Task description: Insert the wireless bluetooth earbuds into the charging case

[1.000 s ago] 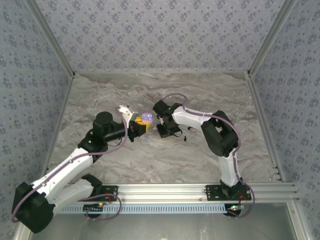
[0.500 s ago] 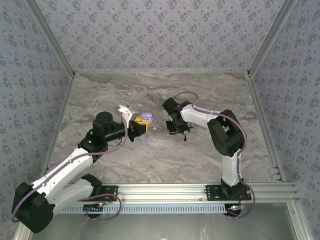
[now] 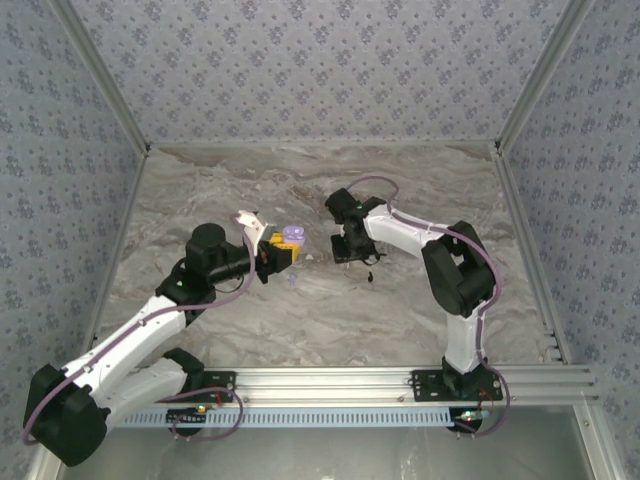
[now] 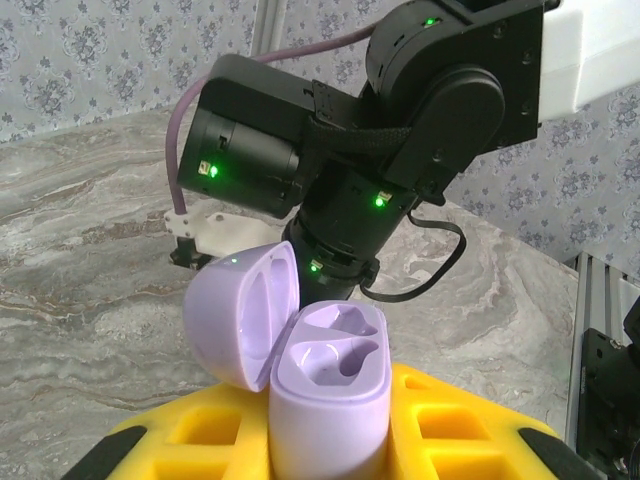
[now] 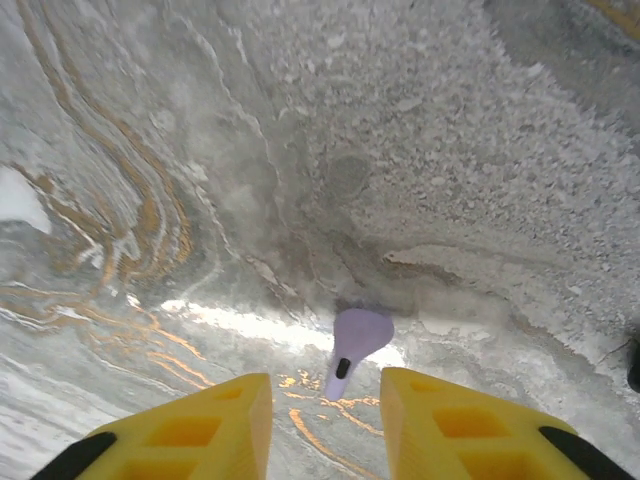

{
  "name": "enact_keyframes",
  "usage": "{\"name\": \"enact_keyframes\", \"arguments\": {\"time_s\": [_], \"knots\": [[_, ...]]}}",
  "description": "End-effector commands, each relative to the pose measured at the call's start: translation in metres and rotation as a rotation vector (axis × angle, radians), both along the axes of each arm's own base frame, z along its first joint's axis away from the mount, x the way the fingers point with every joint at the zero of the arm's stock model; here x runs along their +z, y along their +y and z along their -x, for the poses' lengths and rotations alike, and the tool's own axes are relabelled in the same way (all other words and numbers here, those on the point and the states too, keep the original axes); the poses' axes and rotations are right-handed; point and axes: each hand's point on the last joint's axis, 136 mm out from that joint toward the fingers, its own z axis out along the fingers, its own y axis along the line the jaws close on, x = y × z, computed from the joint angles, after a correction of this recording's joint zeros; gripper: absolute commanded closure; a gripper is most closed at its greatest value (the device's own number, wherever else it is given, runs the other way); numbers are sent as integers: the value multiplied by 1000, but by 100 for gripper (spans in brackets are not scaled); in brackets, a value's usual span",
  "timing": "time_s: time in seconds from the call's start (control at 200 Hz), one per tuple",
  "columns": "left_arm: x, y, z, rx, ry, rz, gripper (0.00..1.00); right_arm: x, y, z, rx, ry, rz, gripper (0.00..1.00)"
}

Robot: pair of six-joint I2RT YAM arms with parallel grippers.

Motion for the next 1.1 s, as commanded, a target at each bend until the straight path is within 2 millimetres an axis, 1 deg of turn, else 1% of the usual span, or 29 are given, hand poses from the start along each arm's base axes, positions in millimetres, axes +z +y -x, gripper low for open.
{"name": "enact_keyframes", "arguments": {"time_s": [0.0, 0.185, 0.31, 0.455, 0.54, 0.705, 0.88, 1.094], "knots": [[10, -1, 3, -9, -29, 19, 75, 0, -5, -2, -54, 24, 31, 60], [9, -1, 3, -9, -29, 17, 75, -9, -5, -3, -100, 55, 45, 59], [9, -1, 4, -11, -30, 16, 75, -11, -9, -5, -133, 58, 74, 56], [9, -1, 3, -8, -30, 16, 75, -14, -12, -5, -149, 62, 86, 55], [8, -1, 3, -8, -29, 14, 75, -16, -10, -5, -146, 71, 81, 55], [9, -1, 3, -8, -31, 14, 75, -20, -8, -5, -145, 80, 78, 57], [8, -1, 3, -9, -30, 14, 75, -23, -8, -5, -146, 86, 84, 62], [8, -1, 3, -11, -29, 16, 75, -25, -9, -7, -151, 87, 90, 64]]}}
